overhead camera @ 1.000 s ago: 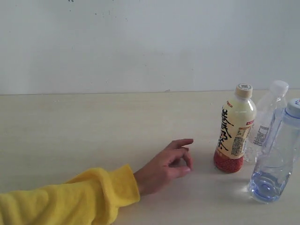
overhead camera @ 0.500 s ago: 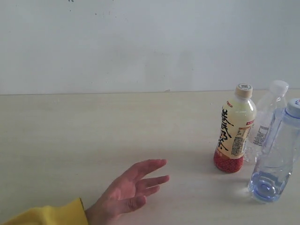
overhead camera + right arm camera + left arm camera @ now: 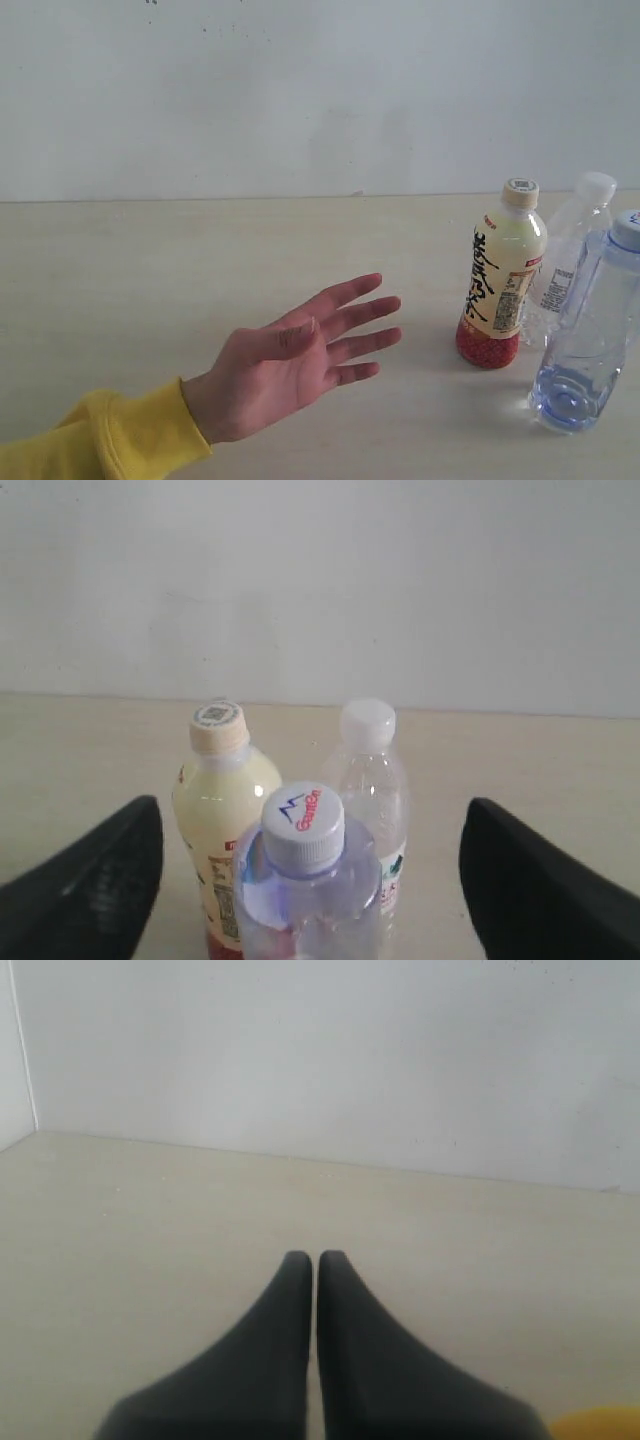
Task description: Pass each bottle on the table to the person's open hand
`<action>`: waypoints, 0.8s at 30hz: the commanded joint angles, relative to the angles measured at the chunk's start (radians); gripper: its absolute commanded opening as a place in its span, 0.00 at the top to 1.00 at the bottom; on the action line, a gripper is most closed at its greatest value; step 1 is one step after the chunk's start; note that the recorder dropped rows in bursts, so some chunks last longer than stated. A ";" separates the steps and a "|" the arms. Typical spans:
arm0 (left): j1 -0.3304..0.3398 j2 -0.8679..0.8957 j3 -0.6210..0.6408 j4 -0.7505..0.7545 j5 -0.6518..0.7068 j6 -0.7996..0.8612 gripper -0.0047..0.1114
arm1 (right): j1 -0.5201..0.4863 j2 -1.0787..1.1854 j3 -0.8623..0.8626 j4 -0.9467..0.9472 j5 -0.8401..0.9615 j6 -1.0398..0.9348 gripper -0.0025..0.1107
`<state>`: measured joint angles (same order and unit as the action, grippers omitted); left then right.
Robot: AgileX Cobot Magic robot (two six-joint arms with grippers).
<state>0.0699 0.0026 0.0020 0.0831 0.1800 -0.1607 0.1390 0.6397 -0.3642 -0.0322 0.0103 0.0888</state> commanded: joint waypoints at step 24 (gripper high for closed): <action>0.003 -0.003 -0.002 0.003 -0.001 -0.001 0.92 | 0.001 0.370 -0.007 -0.055 -0.399 -0.035 0.33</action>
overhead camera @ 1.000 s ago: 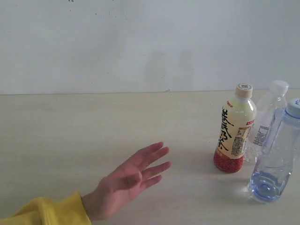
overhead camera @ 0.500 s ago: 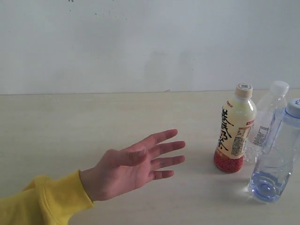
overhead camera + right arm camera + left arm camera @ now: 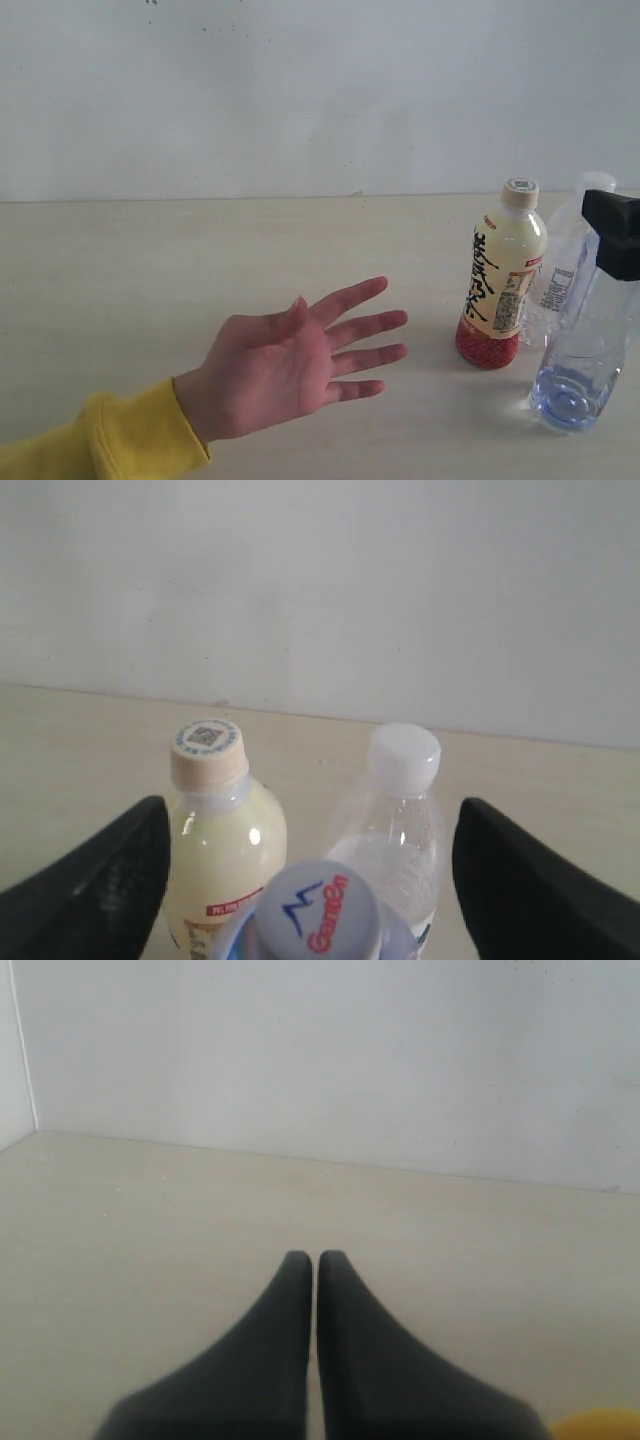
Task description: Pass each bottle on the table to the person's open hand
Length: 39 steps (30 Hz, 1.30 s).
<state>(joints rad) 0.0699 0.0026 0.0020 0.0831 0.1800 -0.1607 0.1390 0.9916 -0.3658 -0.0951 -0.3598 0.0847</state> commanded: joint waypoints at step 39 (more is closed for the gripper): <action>0.003 -0.003 -0.002 0.003 -0.001 -0.001 0.92 | 0.113 -0.337 -0.006 -0.003 0.342 0.063 0.98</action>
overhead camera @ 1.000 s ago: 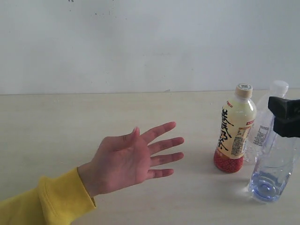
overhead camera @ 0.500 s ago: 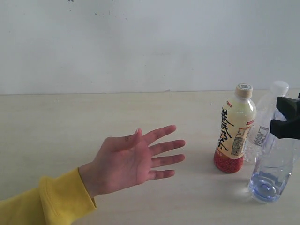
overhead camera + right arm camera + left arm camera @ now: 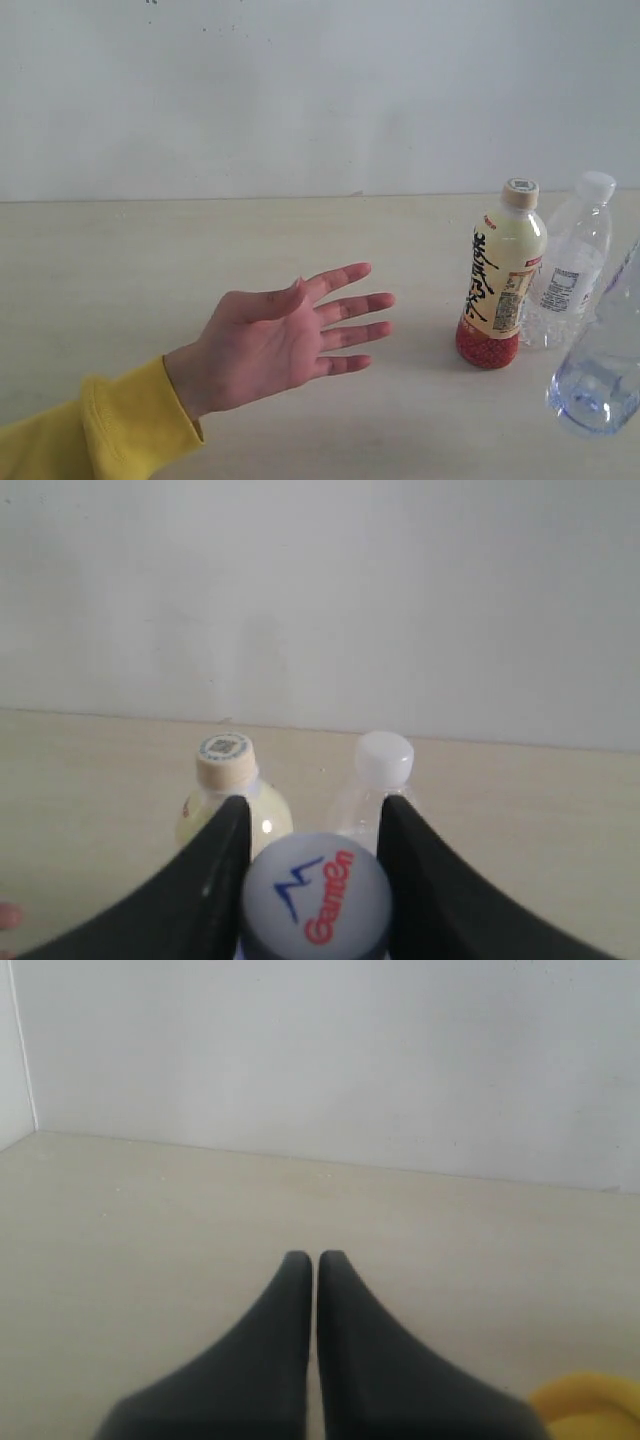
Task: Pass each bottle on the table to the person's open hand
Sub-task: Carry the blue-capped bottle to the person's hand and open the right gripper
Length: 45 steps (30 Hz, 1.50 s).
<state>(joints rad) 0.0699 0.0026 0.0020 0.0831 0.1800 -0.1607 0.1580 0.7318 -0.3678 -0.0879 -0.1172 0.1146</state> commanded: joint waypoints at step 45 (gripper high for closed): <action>0.003 -0.003 -0.002 0.003 -0.001 -0.001 0.92 | 0.546 0.481 -0.460 0.515 -0.141 -0.673 0.40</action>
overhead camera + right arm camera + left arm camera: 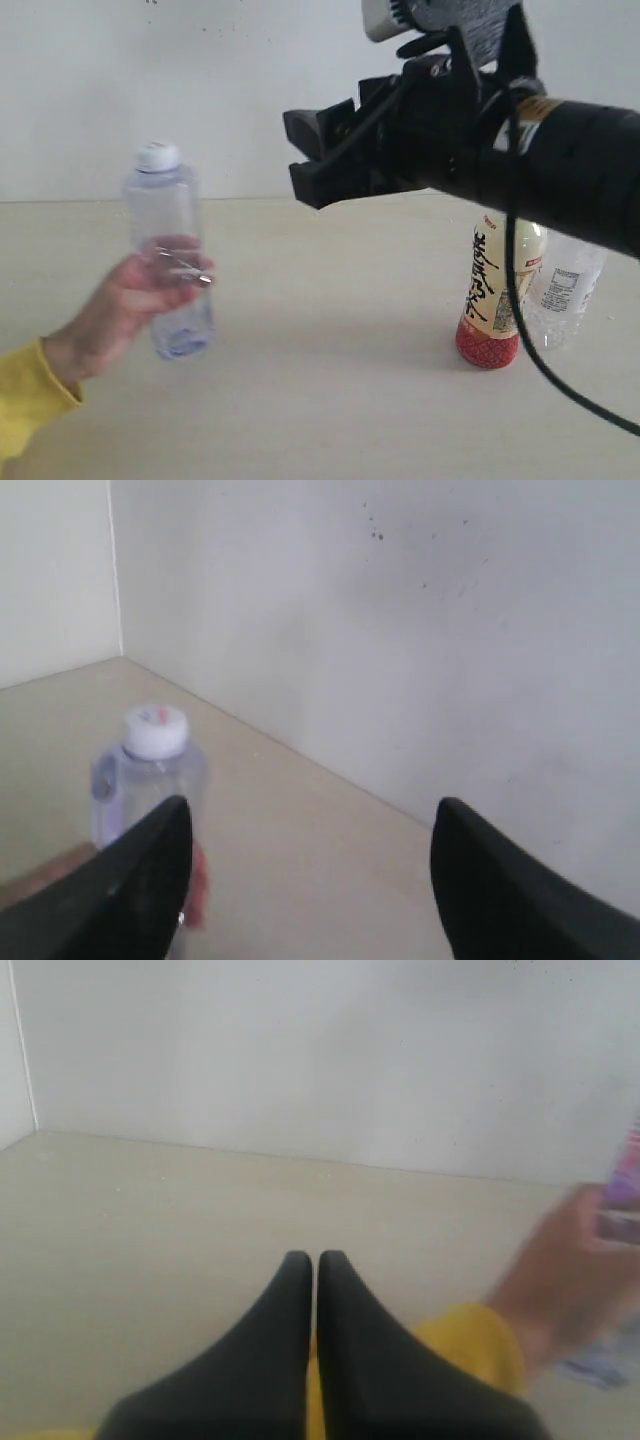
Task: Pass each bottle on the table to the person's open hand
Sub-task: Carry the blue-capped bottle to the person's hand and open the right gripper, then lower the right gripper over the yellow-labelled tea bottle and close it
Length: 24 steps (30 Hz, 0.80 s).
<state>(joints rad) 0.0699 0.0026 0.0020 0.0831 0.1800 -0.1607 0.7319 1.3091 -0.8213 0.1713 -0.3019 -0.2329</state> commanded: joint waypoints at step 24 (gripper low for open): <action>0.003 -0.003 -0.002 0.003 -0.001 -0.001 0.92 | -0.203 -0.118 0.358 0.459 -0.275 -0.428 0.35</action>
<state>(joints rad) 0.0699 0.0026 0.0020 0.0831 0.1800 -0.1607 0.5361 1.1329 -0.4868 0.7037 -0.4644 -0.7502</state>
